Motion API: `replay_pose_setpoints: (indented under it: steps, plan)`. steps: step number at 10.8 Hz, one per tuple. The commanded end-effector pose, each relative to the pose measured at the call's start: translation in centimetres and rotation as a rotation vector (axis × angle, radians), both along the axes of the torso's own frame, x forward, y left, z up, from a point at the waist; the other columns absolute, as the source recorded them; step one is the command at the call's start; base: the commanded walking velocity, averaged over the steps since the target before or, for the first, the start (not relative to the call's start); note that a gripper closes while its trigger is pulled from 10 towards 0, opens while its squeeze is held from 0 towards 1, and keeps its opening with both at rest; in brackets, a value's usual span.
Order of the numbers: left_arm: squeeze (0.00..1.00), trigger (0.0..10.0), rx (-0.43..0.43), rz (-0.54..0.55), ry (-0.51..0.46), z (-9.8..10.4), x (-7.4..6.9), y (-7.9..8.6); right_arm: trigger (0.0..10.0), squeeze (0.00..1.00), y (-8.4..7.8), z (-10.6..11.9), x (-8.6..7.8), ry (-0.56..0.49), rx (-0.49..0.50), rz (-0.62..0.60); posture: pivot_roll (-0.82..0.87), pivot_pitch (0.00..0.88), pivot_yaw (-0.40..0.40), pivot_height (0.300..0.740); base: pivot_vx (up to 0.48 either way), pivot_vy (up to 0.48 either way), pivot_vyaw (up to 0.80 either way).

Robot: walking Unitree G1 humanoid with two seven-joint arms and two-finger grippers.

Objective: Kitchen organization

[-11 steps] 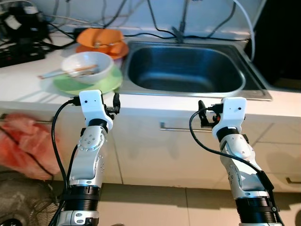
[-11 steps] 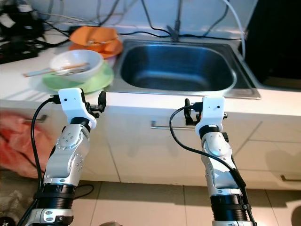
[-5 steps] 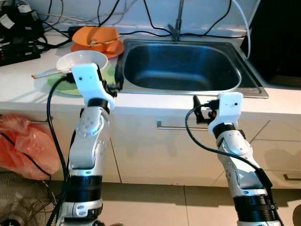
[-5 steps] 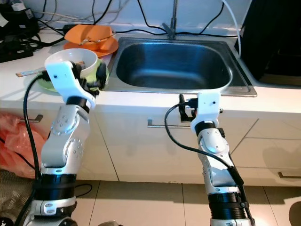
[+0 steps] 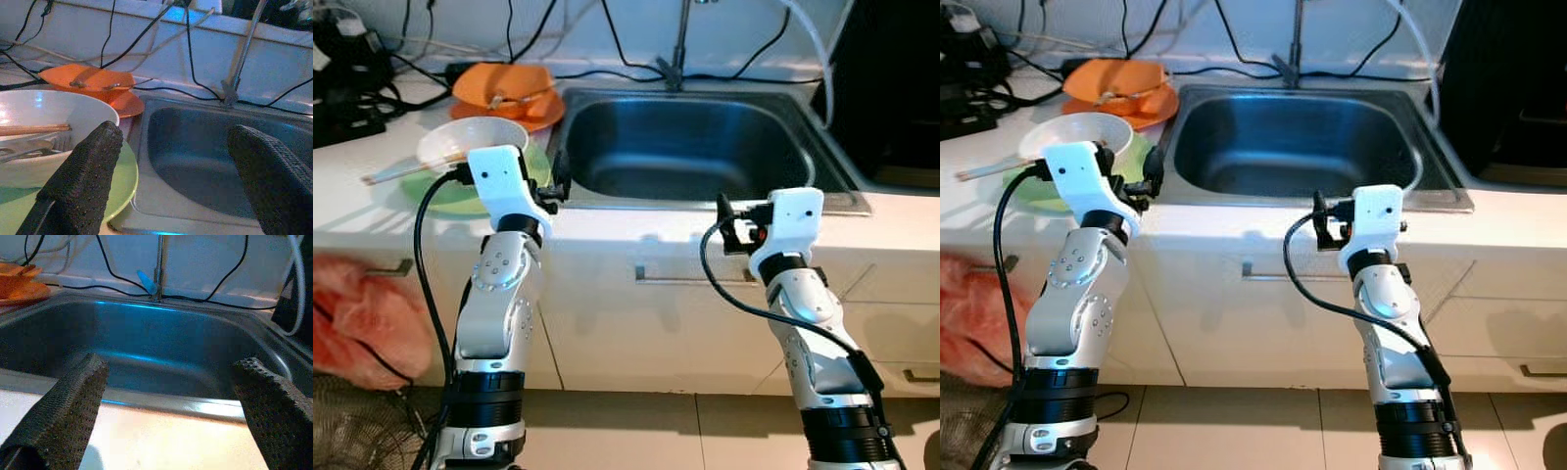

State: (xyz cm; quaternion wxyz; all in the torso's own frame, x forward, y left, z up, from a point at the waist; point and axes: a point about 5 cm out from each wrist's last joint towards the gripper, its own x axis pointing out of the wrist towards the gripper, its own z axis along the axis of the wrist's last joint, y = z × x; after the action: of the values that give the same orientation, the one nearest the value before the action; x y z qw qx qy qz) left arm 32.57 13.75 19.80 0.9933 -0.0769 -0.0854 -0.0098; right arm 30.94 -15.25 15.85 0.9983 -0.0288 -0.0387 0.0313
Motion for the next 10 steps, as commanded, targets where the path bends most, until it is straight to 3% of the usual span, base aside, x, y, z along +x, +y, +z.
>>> replay_pose_setpoints:
  steps: [1, 10]
  plan:
    - [0.0, 10.0, 0.014, -0.014, 0.014, -0.4, -0.1, 0.0, 10.0, 0.0, -0.1, 1.2, 0.0, -0.045, -0.003, 0.007, 0.11, 0.0, 0.01, 0.74, 0.337, 0.0, 0.0]
    - [0.0, 10.0, 0.042, -0.016, 0.06, -1.5, -0.3, -0.2, 10.0, 0.0, 0.5, 1.5, -0.2, -0.061, -0.014, 0.023, 0.11, 0.0, 0.008, 0.74, 0.343, 0.0, 0.0]
